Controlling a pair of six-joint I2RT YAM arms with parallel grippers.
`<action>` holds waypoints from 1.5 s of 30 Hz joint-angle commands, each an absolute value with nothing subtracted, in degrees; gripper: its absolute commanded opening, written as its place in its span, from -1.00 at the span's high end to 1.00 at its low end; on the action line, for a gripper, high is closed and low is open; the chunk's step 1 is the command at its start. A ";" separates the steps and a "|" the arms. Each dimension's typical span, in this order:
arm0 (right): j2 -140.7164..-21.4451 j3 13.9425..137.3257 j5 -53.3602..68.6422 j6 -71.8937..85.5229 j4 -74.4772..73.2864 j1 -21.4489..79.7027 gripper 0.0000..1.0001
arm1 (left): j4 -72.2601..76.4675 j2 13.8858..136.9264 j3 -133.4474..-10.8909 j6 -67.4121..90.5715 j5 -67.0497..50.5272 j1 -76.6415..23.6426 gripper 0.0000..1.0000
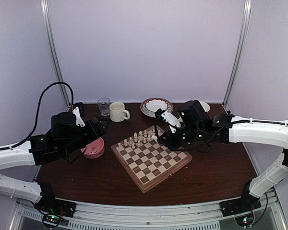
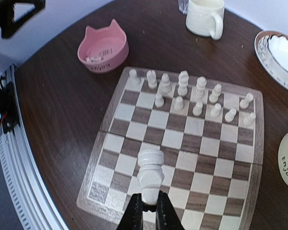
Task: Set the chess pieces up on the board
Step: Place the knight on the chessboard.
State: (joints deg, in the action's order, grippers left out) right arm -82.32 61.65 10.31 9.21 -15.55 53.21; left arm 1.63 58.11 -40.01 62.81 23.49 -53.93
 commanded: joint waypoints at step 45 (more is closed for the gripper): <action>-105.58 88.31 -2.27 -6.06 -56.87 52.97 -0.23 | -33.90 60.30 -57.85 26.98 37.25 -49.72 -0.57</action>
State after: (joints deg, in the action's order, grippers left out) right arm -115.79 96.53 -1.85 -7.14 -69.08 53.28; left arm -34.68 59.24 -54.68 27.90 39.46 -51.37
